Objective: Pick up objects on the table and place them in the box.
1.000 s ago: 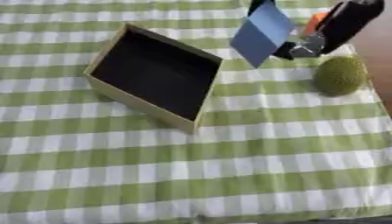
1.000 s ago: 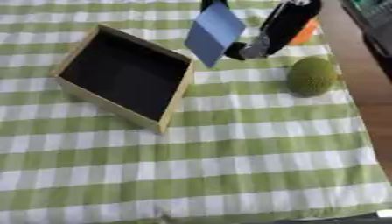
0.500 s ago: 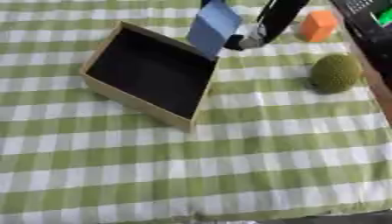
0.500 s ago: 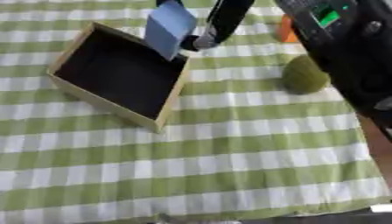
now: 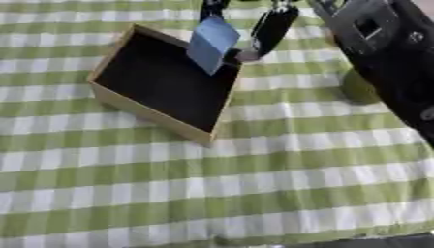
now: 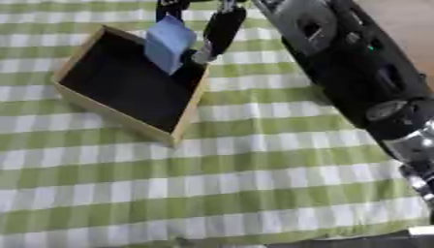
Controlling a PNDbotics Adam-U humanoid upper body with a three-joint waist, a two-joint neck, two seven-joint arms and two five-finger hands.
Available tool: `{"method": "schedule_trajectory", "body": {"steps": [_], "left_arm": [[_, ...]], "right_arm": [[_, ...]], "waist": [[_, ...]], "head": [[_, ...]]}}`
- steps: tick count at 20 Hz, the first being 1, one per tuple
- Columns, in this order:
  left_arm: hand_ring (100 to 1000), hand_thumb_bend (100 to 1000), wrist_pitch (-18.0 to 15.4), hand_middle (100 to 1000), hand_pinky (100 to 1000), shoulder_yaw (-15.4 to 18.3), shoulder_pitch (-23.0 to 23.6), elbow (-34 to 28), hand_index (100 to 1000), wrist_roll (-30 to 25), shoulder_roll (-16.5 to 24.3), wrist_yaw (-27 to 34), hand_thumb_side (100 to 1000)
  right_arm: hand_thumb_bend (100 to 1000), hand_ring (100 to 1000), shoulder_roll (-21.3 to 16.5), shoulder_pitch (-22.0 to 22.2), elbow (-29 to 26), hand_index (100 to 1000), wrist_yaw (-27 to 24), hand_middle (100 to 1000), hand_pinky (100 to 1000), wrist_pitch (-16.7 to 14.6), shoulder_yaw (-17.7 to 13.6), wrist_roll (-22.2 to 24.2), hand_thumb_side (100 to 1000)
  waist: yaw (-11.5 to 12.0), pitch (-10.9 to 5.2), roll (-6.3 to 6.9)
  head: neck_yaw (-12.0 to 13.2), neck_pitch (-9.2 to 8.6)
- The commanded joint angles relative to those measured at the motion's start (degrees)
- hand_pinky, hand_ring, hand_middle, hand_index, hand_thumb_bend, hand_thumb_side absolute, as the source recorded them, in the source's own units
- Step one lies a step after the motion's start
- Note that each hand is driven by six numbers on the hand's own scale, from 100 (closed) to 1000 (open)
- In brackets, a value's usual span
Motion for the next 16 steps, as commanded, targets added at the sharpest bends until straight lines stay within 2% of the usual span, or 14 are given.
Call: {"method": "schedule_trajectory", "body": {"steps": [1,5,7,9,16], "left_arm": [[811,206,0.0,842,814,0.0,-0.8,-0.9,854,-0.3,0.8,0.3,829],[811,207,0.1,841,814,0.0,-0.9,-0.9,854,-0.3,0.7,0.4,830],[811,207,0.1,842,814,0.0,-0.9,-0.9,854,-0.3,0.6,0.5,830],[811,207,0.2,841,814,0.0,-0.9,-0.9,854,-0.4,0.6,0.5,830],[811,208,0.3,842,814,-0.1,-0.9,-0.9,853,-0.4,0.4,0.7,830]], "right_arm": [[176,755,-0.1,-1.4,1.1,657,1.3,540,850,-1.4,-0.2,0.1,100],[197,774,0.0,-1.1,1.7,707,2.0,599,854,-2.9,0.0,0.5,158],[200,802,-0.1,-1.0,1.7,782,1.9,689,864,-3.9,0.1,1.3,242],[219,837,-0.1,-0.9,1.4,840,1.5,750,877,-5.0,0.1,2.2,278],[347,915,-0.4,-1.0,-0.2,902,1.6,824,917,-7.4,-0.1,4.5,319]], "waist": [[0.1,-1.01,-0.56],[0.1,-0.94,-0.61],[0.0,-0.92,-0.62],[0.0,-0.92,-0.61],[-0.2,-0.96,-0.65]], "head": [[-0.1,-0.29],[0.0,-0.19],[0.1,-0.17],[0.2,-0.16],[0.4,0.05]]}}
